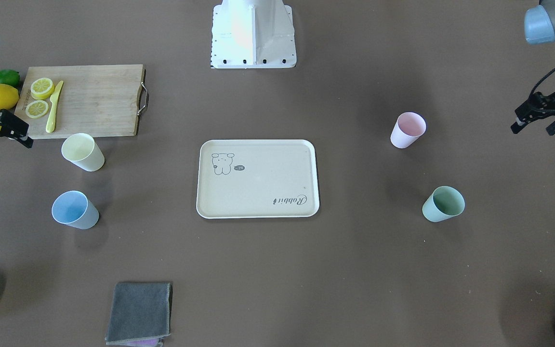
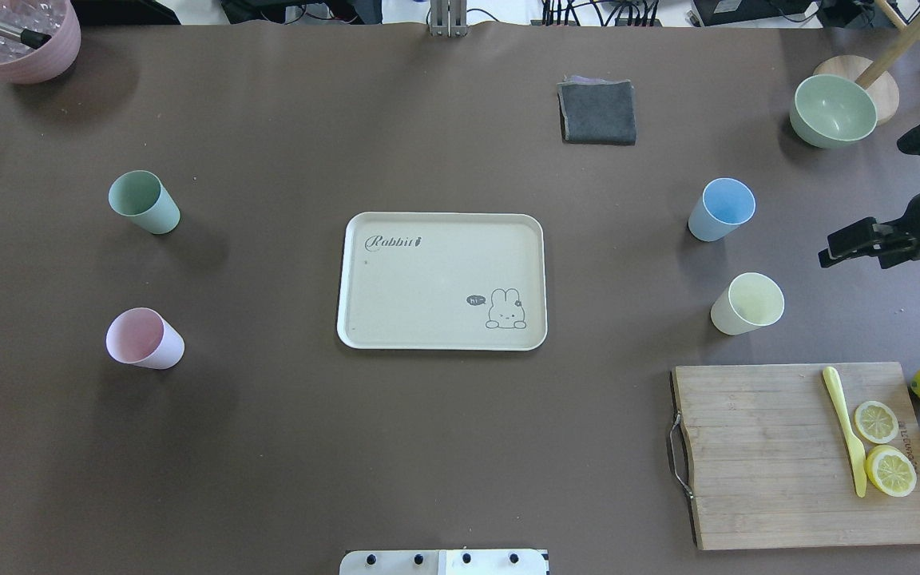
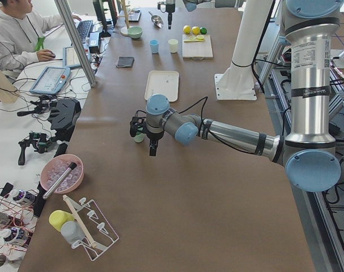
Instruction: Place all cups on tray
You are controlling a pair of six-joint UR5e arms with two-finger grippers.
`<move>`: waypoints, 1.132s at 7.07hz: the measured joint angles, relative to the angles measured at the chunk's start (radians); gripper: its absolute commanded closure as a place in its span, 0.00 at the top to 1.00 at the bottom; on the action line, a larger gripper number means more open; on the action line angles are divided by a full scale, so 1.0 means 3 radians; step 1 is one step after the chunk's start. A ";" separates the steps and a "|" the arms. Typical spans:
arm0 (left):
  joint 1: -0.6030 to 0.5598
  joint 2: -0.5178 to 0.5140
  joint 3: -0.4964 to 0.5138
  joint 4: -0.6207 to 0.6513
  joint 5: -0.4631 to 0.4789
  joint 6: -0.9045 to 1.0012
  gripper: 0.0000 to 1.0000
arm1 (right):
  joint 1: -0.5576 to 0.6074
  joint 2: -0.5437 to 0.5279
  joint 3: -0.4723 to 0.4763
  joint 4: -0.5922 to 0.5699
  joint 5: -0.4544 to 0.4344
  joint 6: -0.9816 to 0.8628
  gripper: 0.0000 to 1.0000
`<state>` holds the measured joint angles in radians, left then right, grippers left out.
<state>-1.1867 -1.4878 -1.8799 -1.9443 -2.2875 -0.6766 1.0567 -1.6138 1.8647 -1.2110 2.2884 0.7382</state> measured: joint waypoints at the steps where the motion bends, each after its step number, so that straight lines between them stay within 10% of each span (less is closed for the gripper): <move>1: 0.0257 -0.0003 -0.0105 -0.0039 0.0128 -0.0291 0.97 | -0.0114 0.0017 0.0012 0.0001 -0.0040 0.0040 0.89; 4: 0.0658 -0.0007 -0.0246 -0.0058 0.0312 -0.0624 0.97 | -0.0387 0.0061 -0.0022 0.0001 -0.0199 0.0069 0.79; 5: 0.0705 -0.0011 -0.0260 -0.0059 0.0320 -0.0653 0.97 | -0.0476 0.0098 -0.0043 -0.0001 -0.0237 0.0117 0.51; 6: 0.0740 -0.0016 -0.0278 -0.0059 0.0322 -0.0693 0.97 | -0.0562 0.0133 -0.0058 -0.0002 -0.0266 0.0194 0.01; 8: 0.0961 -0.0065 -0.0321 -0.0059 0.0424 -0.0935 0.97 | -0.0641 0.0156 -0.0079 -0.0006 -0.0312 0.0252 0.00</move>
<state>-0.8984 -1.5073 -1.9763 -1.9620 -2.1604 -0.9572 0.8644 -1.5670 1.8411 -1.2129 2.1947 0.8138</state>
